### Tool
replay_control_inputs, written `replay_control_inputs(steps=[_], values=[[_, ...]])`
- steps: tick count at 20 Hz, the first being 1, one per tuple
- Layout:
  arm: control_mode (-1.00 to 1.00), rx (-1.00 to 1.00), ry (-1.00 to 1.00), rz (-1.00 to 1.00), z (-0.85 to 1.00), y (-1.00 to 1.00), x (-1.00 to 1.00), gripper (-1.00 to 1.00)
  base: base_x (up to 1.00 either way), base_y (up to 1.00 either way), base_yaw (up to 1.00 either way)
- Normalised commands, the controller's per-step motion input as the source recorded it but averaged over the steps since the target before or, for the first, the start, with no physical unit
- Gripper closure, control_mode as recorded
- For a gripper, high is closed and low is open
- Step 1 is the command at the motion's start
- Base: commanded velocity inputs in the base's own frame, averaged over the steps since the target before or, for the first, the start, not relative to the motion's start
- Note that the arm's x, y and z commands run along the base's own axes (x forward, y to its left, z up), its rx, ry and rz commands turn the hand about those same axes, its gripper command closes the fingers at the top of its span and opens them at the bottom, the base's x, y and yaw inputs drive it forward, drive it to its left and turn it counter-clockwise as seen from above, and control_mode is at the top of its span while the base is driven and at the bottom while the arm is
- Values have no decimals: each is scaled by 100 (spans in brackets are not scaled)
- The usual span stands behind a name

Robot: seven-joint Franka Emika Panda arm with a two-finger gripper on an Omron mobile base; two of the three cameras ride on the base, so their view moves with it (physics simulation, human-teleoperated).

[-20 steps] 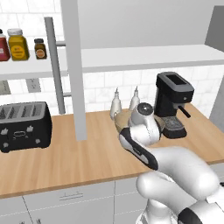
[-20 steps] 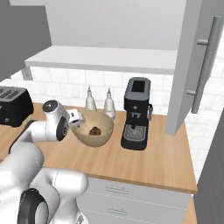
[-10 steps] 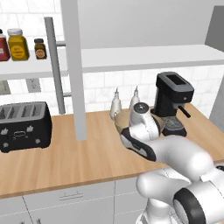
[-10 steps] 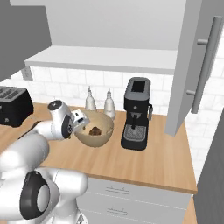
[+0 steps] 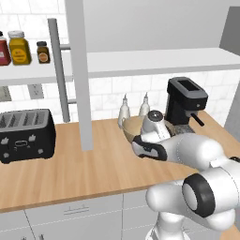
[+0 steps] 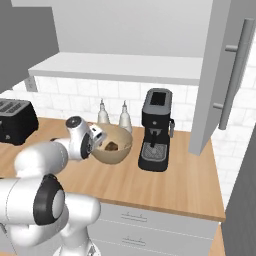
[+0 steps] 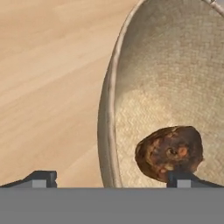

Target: Open the cabinet, pick up the bread from the cabinet and place it in the basket. Then move the basket to the dining counter.

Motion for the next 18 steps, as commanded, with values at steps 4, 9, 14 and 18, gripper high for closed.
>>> replay_control_inputs(steps=[4,9,14,18], values=[[-100,-3,0,21,-41,-13,-17,100,0,0,0],[-100,-6,0,16,-22,-26,-33,100,0,0,0],[-100,-12,-3,16,22,-5,-9,100,0,0,0],[-100,-12,-14,19,54,0,-26,100,0,0,0]])
